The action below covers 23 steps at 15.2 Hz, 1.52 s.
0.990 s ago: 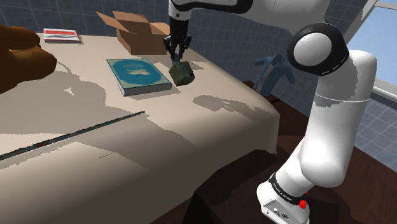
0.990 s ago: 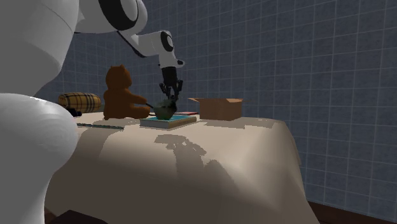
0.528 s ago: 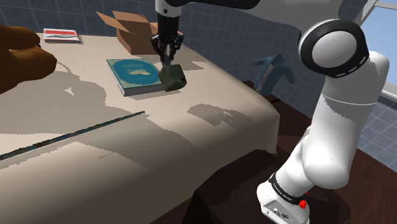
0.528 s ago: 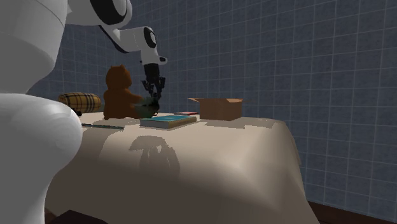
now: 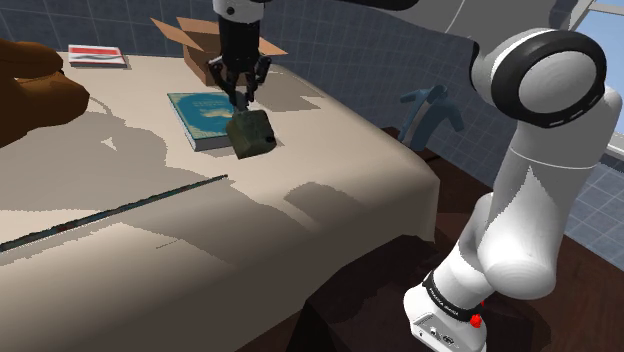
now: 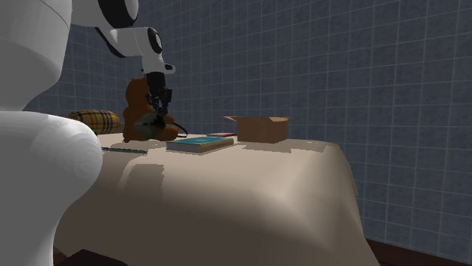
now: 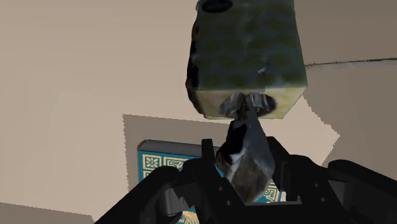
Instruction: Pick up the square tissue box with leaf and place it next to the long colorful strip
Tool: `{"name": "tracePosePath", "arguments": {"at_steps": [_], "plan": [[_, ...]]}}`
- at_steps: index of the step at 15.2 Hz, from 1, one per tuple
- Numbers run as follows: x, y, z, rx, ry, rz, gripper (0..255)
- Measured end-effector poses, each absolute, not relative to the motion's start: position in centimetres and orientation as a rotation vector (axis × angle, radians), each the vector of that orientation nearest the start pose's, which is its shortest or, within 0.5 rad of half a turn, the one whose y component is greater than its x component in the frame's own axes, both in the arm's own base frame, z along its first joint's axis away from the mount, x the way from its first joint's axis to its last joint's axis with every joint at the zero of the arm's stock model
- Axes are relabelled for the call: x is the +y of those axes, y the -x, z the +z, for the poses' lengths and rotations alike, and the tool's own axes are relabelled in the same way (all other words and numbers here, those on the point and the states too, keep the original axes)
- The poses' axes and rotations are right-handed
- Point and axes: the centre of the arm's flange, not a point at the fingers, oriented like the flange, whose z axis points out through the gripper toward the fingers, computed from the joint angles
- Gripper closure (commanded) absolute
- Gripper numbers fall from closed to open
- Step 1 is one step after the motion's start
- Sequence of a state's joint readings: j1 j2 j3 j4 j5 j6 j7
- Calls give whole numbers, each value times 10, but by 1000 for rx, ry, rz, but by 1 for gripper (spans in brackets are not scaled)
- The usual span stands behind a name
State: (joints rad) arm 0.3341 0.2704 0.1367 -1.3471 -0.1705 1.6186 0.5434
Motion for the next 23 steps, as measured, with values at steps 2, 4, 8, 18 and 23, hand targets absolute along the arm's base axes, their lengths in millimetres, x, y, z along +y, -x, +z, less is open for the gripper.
{"name": "tracePosePath", "arguments": {"at_steps": [2, 4, 8, 18, 23], "plan": [[275, -579, 574, 114, 3253, -111, 255], [277, -578, 564, 115, 3253, -111, 255], [278, -576, 543, 116, 3254, -110, 255], [278, -576, 500, 115, 3238, -152, 255], [282, -584, 484, 111, 3190, -268, 255]]}}
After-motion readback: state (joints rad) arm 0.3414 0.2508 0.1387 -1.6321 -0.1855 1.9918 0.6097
